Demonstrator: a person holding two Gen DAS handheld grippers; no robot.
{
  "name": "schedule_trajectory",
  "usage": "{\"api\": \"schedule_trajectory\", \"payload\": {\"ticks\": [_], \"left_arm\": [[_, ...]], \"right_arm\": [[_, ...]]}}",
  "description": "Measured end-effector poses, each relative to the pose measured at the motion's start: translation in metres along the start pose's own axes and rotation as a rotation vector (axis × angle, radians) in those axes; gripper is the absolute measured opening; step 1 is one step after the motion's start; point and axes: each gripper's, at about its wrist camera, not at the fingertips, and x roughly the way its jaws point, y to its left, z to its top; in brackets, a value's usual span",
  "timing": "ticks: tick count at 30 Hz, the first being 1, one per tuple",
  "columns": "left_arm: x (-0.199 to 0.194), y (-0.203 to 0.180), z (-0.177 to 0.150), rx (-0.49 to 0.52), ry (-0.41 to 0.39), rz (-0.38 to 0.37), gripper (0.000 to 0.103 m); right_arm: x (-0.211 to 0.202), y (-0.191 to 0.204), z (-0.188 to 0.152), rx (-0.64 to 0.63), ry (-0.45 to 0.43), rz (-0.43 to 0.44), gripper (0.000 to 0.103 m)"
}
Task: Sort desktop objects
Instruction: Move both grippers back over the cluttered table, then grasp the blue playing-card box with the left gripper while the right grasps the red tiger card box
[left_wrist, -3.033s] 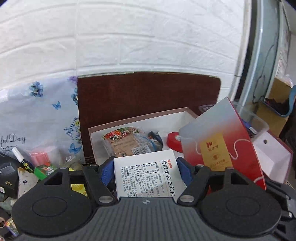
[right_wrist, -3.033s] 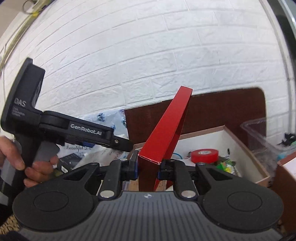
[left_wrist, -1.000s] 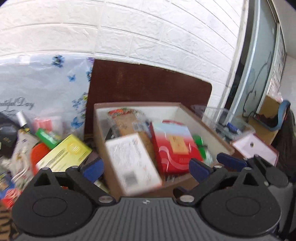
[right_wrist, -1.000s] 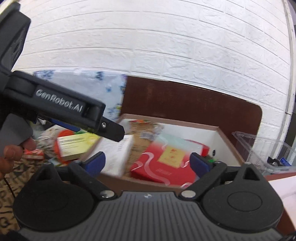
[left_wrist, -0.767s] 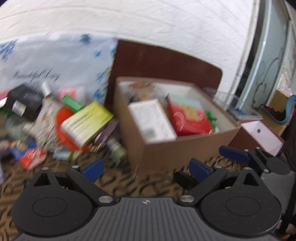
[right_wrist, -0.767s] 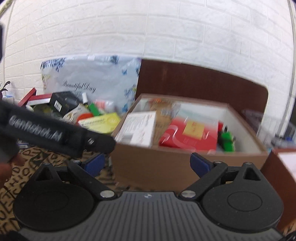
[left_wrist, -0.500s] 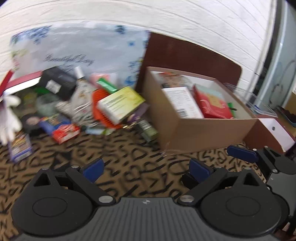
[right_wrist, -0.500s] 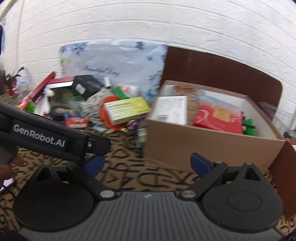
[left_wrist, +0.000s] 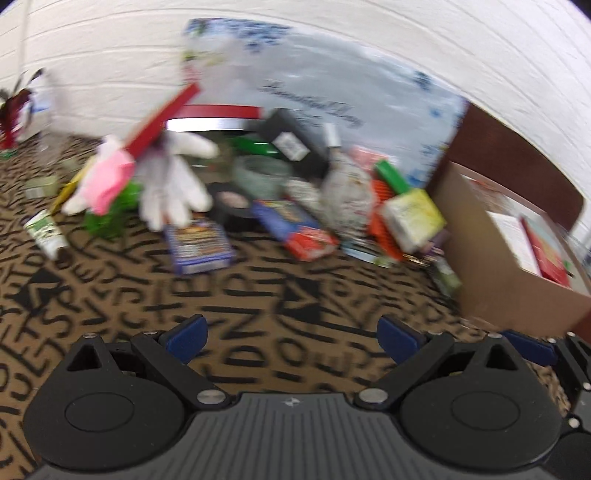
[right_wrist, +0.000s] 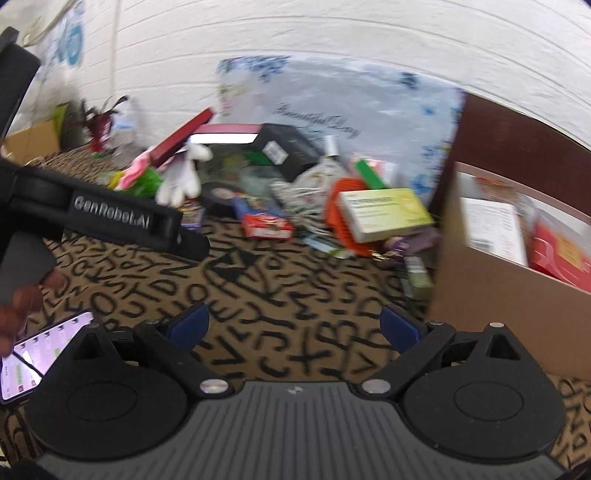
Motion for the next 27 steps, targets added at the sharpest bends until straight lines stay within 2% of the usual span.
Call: {"api": "schedule_trajectory", "payload": {"ticks": [5,12,19,27], "left_arm": [[0.019,0.028,0.013,-0.043,0.011,0.06,0.101],[0.062,0.051,0.033,-0.076,0.072,0.097,0.1],[0.095,0.061,0.045,-0.075,0.108,0.136,0.099],[0.122,0.071,0.056,-0.081,0.109,0.172,0.098]], "right_arm": [[0.021,0.009,0.013,-0.028,0.004,0.034,0.097],[0.061,0.009,0.026,-0.011,0.011,0.077,0.097],[0.103,0.001,0.037,0.008,0.016,0.117,0.096],[0.153,-0.005,0.044,0.012,0.019,0.16,0.096]]}}
